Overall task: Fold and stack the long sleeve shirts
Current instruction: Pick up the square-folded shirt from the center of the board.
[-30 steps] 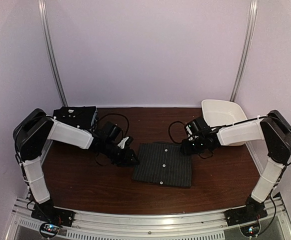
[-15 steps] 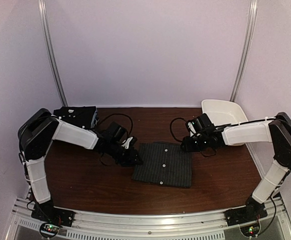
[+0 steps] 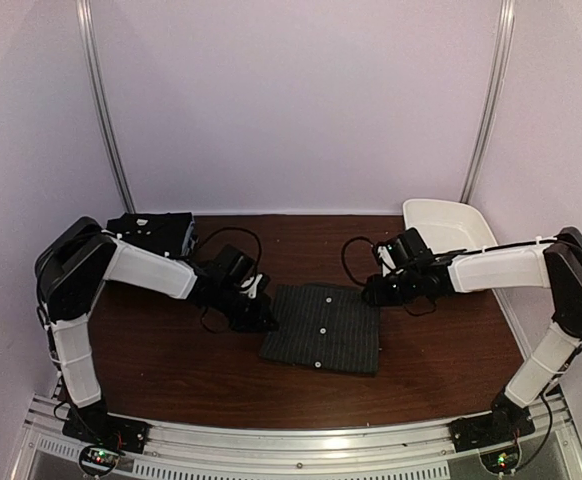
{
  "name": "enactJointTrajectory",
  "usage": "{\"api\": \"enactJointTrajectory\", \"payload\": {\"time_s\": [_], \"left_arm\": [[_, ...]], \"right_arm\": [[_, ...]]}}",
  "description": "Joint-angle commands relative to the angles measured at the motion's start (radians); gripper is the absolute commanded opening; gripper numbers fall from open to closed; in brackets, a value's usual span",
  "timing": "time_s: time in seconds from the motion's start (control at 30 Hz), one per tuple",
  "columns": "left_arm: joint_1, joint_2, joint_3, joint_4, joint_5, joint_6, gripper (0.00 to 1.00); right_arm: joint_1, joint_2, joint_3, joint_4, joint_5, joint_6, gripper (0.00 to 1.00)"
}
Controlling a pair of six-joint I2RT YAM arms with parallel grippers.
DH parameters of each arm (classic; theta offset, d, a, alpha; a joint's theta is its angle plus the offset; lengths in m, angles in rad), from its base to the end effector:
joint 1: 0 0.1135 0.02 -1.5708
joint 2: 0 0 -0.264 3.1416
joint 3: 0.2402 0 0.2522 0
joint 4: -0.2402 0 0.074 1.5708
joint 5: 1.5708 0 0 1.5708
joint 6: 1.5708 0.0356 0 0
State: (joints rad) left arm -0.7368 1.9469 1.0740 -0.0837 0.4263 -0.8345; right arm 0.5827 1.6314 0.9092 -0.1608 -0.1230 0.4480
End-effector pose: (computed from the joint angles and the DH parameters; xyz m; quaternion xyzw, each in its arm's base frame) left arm 0.2728 -0.2674 0.1230 0.0184 0.9337 -0.3515 0.0662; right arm 0.2722 0.1846 0.1756 -0.0839 0.9361 0.2162 0.2643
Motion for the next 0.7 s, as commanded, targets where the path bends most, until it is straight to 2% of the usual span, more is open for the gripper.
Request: {"api": "enactJointTrajectory", "payload": {"time_s": [0.0, 0.3, 0.67], "left_arm": [[0.010, -0.098, -0.011, -0.076, -0.108, 0.024, 0.00], [0.071, -0.325, -0.115, -0.262, -0.205, 0.147, 0.00], [0.208, -0.523, -0.096, -0.486, -0.215, 0.336, 0.00]], "right_arm": [[0.008, -0.045, -0.008, -0.005, -0.024, -0.005, 0.43], [0.151, 0.000, 0.078, -0.031, -0.036, 0.018, 0.44], [0.313, 0.272, 0.349, -0.049, -0.030, 0.049, 0.40]]}}
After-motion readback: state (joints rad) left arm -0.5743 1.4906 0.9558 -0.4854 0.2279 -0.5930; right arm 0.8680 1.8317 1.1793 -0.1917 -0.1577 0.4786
